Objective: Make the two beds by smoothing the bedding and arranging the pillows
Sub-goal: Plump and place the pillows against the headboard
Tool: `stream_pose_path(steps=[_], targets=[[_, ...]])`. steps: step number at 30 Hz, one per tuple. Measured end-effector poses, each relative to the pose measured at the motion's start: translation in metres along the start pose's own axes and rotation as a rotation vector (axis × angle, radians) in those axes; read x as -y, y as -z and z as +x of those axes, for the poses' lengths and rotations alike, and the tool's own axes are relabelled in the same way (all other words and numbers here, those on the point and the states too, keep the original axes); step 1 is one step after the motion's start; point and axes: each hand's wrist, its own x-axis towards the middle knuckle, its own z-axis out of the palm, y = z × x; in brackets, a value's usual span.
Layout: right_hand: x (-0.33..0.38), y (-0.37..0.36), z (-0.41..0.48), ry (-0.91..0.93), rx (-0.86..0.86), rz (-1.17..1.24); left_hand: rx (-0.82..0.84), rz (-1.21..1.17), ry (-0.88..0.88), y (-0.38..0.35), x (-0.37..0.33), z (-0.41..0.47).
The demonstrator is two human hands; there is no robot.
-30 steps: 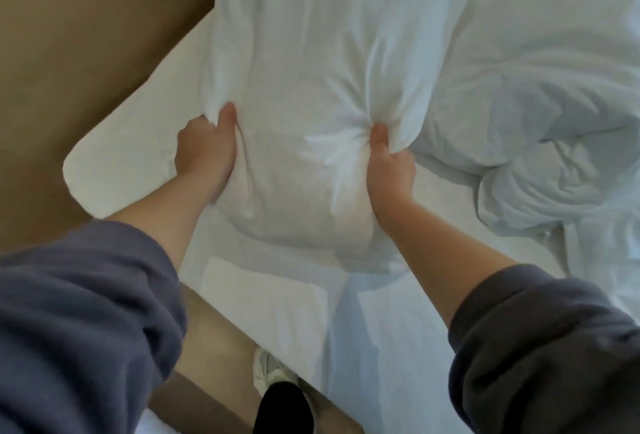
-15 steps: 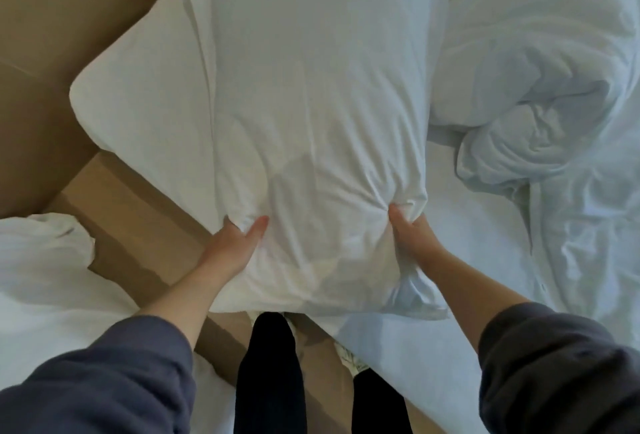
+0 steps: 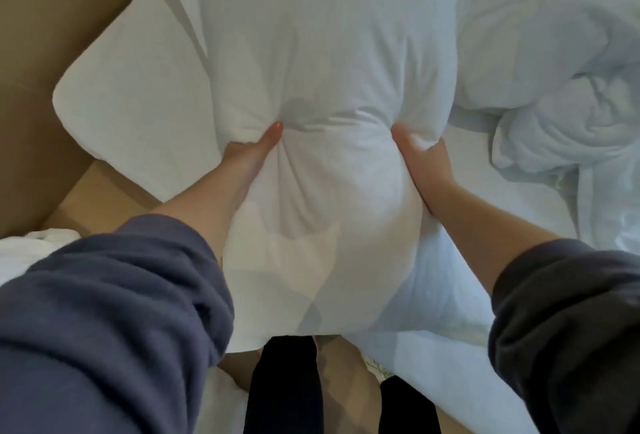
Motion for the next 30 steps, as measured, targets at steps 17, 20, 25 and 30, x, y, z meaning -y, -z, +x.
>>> stream_pose_path(steps=[17,20,25,30], targets=[[-0.047,0.101,-0.242,0.078,0.179,0.026,-0.499,-0.469,-0.026,0.039,0.128,-0.316],[-0.061,0.116,-0.294,0.115,0.277,-0.086,-0.626,-0.579,0.056,0.048,0.178,-0.392],[-0.068,0.116,-0.382,0.219,0.507,-0.3,-0.849,-0.847,0.188,0.063,0.253,-0.517],[-0.08,0.085,-0.473,0.327,0.715,-0.467,-1.031,-1.087,0.291,0.073,0.332,-0.61]])
